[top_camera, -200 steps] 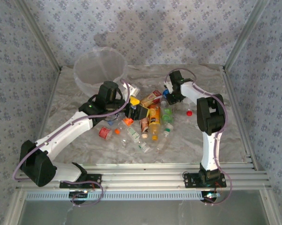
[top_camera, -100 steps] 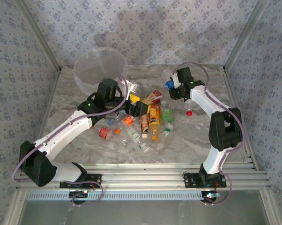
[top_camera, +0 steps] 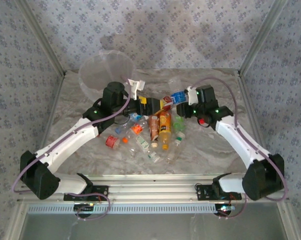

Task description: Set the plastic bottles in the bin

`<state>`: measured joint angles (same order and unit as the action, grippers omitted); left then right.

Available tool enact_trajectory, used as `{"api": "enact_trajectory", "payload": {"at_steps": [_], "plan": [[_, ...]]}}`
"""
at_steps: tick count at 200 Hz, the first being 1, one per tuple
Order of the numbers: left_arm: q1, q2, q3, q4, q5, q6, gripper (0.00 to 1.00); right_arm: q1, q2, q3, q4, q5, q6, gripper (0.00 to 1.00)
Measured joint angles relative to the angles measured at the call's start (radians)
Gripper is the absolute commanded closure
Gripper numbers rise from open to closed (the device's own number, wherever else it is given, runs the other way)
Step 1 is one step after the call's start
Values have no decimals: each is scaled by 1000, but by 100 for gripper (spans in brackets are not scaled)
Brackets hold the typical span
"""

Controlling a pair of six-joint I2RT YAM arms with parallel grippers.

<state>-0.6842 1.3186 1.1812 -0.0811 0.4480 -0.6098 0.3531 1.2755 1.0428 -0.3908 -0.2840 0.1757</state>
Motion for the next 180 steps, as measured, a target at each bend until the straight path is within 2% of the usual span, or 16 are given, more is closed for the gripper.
{"api": "enact_trajectory", "payload": {"at_steps": [49,60,96,128,180], "plan": [[-50,54,1,63,0,-29,5,41,-161,-73,10,-131,78,66],[-60,76,4,64,-1,-28,1,59,-184,-84,14,-151,93,65],[-74,128,10,62,-11,-31,1,107,-237,-117,39,-211,139,65],[-81,144,21,83,-11,-39,9,137,-250,-139,52,-238,162,64],[-84,144,21,113,-15,-58,28,169,-250,-150,60,-227,183,64]]}}
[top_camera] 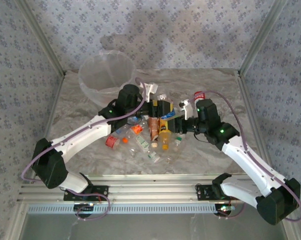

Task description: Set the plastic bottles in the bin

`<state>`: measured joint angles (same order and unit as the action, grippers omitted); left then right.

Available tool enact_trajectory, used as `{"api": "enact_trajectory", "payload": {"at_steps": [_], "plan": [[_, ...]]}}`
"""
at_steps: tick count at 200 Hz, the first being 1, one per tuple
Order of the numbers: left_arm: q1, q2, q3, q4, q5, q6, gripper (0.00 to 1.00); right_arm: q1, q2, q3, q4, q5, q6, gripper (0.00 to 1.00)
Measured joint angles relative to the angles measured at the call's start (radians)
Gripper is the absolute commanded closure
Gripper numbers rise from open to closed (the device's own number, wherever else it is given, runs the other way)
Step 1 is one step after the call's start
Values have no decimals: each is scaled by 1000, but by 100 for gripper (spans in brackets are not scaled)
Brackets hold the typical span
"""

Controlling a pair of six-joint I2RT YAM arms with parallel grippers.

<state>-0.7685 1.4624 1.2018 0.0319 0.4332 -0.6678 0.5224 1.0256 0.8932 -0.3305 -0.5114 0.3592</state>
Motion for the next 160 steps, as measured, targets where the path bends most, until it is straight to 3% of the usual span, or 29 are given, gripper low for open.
{"api": "enact_trajectory", "payload": {"at_steps": [37,70,114,160], "plan": [[0,-3,0,-3,-4,-10,41,26,0,0,1,43,4,61],[-2,-16,0,-3,-3,-18,50,54,1,0,2,75,15,45],[-4,-46,37,-65,-8,4,51,76,-30,0,7,105,21,26],[19,-62,215,-253,-27,123,50,76,-161,0,33,96,35,9]]}}
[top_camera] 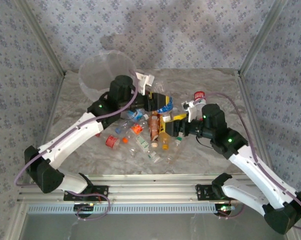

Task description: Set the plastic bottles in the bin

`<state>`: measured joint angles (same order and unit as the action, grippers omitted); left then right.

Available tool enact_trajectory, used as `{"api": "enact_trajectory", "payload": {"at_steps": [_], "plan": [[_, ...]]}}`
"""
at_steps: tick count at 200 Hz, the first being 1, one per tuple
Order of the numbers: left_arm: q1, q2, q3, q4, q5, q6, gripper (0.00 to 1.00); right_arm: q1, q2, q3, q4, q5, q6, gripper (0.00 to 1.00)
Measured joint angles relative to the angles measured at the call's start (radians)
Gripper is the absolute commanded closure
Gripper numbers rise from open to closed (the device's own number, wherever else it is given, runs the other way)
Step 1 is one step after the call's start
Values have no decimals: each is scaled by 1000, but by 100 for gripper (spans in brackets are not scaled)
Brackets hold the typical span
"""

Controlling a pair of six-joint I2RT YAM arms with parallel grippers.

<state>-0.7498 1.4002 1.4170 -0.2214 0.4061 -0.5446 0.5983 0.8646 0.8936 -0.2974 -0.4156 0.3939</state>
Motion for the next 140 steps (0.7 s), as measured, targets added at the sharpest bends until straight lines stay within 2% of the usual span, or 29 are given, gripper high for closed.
{"api": "enact_trajectory", "payload": {"at_steps": [34,83,140], "plan": [[63,1,172,-195,-28,157,51,1,-105,3,30,-4,8,0],[175,72,430,-452,-74,383,50,1,-206,23,64,12,10,0],[231,267,763,-692,-210,610,50,1,-249,29,62,55,5,0]]}}
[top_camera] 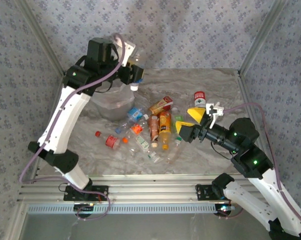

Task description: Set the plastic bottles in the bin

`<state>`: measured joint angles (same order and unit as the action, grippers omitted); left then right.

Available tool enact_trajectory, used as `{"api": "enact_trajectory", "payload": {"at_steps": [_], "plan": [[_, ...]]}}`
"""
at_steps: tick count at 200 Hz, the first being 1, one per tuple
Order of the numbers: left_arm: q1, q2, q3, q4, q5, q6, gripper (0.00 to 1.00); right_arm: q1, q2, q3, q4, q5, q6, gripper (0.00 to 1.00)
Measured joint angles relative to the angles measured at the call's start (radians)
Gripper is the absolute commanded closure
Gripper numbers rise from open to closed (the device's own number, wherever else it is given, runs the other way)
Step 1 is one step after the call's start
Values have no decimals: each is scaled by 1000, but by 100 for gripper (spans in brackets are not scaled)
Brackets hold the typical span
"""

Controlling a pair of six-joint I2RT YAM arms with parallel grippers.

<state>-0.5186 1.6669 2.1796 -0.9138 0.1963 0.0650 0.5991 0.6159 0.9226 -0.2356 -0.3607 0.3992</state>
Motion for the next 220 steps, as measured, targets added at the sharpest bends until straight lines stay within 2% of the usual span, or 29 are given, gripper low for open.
{"api": "enact_trajectory", "payload": {"at_steps": [46,102,181,220], "plan": [[59,116,116,-95,-154,116,50,0,0,0,-32,15,-9,0],[134,235,143,-117,-269,148,49,0,2,2,-48,24,-14,0],[232,350,147,-194,-220,93,49,0,22,2,-61,18,-14,1],[242,353,57,-190,-181,76,49,0,33,2,-63,5,-13,1]]}}
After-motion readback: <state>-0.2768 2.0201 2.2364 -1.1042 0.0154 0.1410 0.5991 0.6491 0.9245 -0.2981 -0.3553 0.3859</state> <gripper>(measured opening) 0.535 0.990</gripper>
